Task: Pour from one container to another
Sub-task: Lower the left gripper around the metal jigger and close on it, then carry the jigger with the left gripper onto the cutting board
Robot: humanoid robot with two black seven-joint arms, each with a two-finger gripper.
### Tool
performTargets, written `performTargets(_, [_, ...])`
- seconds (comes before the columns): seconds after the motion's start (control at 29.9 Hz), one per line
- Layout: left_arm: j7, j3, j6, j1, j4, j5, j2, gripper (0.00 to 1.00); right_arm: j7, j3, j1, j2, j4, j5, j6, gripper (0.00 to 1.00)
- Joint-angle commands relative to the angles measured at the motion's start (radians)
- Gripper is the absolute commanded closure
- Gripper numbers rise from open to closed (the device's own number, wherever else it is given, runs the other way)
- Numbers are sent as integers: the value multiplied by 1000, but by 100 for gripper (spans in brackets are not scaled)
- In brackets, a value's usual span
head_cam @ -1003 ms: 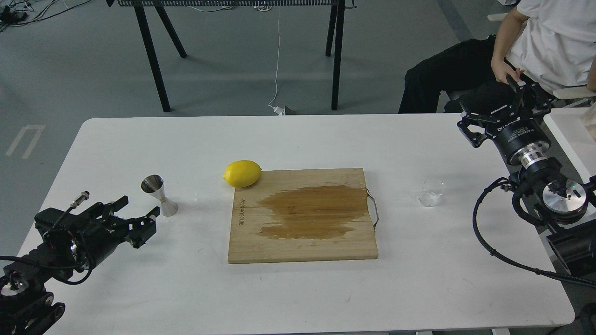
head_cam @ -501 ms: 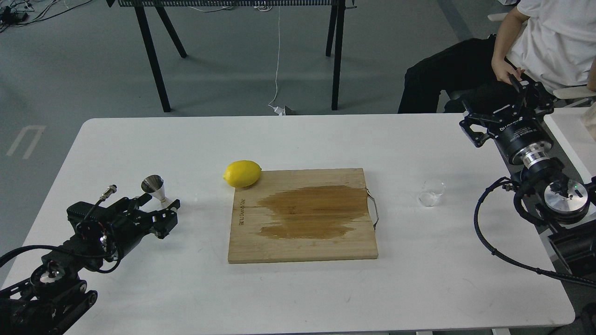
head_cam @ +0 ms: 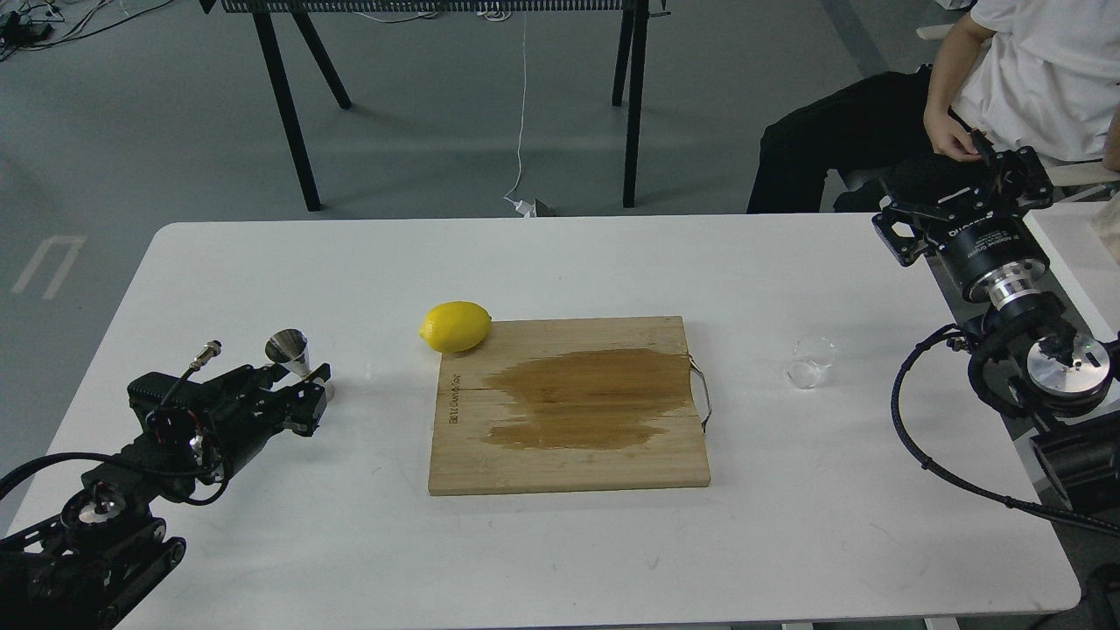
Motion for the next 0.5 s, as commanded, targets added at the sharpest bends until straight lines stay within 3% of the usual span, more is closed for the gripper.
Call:
performTargets(0.0, [-1,0,0,-3,0,0,1,68,-1,0,0,-3,0,0,0,0])
performTargets(0.23, [2,-2,-2,-9,14,0,3,89,1,0,0,-1,-1,0,0,0])
performTargets(0.47, [-4,-9,26,-58,-14,0,21,91,1,0,0,-4,-1,0,0,0])
